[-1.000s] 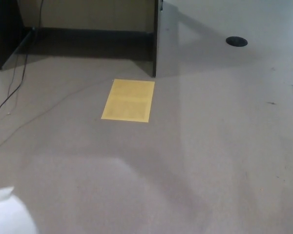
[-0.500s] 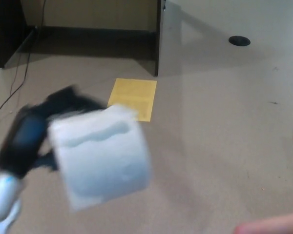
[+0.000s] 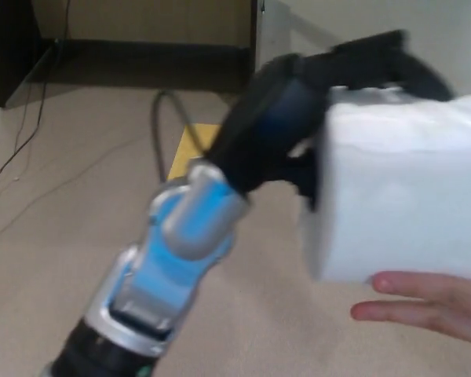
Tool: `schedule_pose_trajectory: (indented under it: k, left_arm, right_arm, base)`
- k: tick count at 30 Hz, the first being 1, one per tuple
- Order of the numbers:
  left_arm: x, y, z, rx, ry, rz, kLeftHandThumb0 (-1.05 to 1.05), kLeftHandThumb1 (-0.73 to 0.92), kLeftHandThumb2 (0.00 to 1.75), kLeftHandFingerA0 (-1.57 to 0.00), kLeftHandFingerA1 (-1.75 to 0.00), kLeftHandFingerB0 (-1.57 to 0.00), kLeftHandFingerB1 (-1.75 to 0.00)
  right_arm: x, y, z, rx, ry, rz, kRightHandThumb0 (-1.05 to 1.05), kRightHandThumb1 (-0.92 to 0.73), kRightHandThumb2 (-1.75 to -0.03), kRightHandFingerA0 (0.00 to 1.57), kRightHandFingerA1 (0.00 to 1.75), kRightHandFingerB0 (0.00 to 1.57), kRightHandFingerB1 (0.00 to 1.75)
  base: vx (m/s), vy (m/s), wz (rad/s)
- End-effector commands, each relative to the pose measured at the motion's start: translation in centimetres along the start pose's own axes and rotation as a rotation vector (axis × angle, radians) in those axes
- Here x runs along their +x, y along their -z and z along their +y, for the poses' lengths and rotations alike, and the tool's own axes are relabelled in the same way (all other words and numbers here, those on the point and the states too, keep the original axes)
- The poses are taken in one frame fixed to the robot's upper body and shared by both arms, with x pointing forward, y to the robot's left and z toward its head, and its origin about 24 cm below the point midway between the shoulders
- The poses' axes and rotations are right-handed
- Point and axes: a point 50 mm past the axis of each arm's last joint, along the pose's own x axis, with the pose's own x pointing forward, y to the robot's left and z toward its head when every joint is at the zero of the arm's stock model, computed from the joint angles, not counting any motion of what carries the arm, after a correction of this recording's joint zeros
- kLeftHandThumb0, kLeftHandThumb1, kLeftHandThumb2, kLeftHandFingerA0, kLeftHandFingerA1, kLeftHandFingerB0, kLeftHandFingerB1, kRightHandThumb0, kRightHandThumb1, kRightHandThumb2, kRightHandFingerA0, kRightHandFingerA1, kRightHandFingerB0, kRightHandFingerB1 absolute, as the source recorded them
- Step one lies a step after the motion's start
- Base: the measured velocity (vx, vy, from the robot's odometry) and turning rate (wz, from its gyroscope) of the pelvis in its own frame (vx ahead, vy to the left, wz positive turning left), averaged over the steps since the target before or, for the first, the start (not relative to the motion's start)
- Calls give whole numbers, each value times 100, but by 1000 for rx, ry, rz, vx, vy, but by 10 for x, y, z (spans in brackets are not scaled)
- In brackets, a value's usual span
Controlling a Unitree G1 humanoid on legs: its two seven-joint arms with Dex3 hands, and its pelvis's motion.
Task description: A person is holding a toilet paper roll and the robot extends its left hand to grab the roll by inserting its thumb into the gap in the middle and brings its hand down by its side. Then it extends its arm again to hand the toilet paper roll back to the person.
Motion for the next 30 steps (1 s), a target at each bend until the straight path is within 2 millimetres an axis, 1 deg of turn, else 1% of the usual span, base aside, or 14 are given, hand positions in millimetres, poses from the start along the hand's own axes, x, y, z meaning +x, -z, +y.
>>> schedule_pose_trajectory:
  k: [1, 10, 12, 15, 16, 17, 18, 19, 21, 22, 23, 27, 28, 30]
  left_arm:
    - [36, -19, -30, 55, 94, 44, -15, 74, 65, -81, -160, -73, -129]
    - [31, -30, -72, -9, 151, 24, -12, 76, 62, -76, -156, -75, -121]
    - [25, -31, -77, -10, 181, 38, -17, 72, 64, -79, -150, -90, -72]
    - [20, -29, -83, -2, 201, 49, -30, 58, 82, -95, -131, -86, -71]
    - [17, -28, -84, -10, 207, 62, -18, 72, 61, -84, -143, -91, -58]
    - [16, -26, -84, -9, 204, 66, -20, 68, 60, -81, -115, -77, -47]
    - [12, -24, -82, 8, 240, 90, -52, 44, 71, -28, -46, -21, -39]
    - [10, -23, -80, 22, 269, 111, -65, 42, 75, -6, -22, -12, -24]
    - [5, -21, -76, 32, 319, 148, -71, 42, 78, 0, 0, 0, -5]
    - [3, -20, -74, 28, 332, 153, -71, 42, 78, 0, 0, 0, -5]
    - [2, -20, -72, 37, 334, 154, -75, 47, 55, 0, 0, 0, 0]
    - [-5, -17, -60, 32, 336, 172, -76, 47, 55, 0, 0, 0, 0]
    - [-8, -16, -53, 20, 329, 188, -78, 46, 82, 0, 0, 0, 0]
    - [-8, -16, -52, 18, 331, 192, -78, 46, 82, 0, 0, 0, 0]
  right_arm:
    - [3, -8, -15, 5, 32, -17, -34, -66, -60, 73, 61, 59, 45]
    - [2, -4, -11, -7, 21, -22, -32, -66, -60, 71, 59, 58, 45]
    - [0, -1, -8, -8, 14, -15, -32, -66, -60, 73, 62, 59, 45]
    - [0, -1, -6, -1, 15, -11, -33, -66, -60, 73, 62, 59, 45]
    - [0, 0, -5, 18, 15, -9, -31, -66, -59, 74, 65, 60, 46]
    - [0, 0, -5, 18, 14, -11, -31, -66, -59, 76, 68, 60, 46]
    - [0, -1, -4, 20, 11, -10, -30, -66, -59, 75, 68, 59, 46]
    - [0, 0, -4, 22, 9, -9, -31, -65, -60, 72, 62, 58, 46]
    - [-1, 1, -3, 25, 1, -6, -31, -65, -59, 71, 61, 57, 46]
    - [-1, 1, -3, 29, -1, -6, -31, -65, -59, 71, 61, 57, 46]
    - [-1, 2, -3, 26, -2, -3, -31, -65, -59, 72, 61, 58, 45]
    - [-1, 4, -1, 16, -9, 7, -32, -66, -60, 71, 62, 58, 45]
    - [-1, 4, 0, 17, -6, 17, -34, -65, -60, 72, 60, 59, 45]
    - [-1, 4, 0, 17, -6, 18, -34, -65, -60, 72, 60, 59, 45]
  base:
    - [0, 0, 0]
    - [-4, -1, 1]
    - [0, 0, 0]
    - [0, 0, 0]
    - [0, 0, 0]
    - [0, 0, 0]
    - [0, 0, 0]
    - [0, 0, 0]
    - [0, 0, 0]
    - [0, 0, 0]
    - [0, 0, 0]
    - [0, 0, 0]
    - [0, 0, 0]
    - [0, 0, 0]
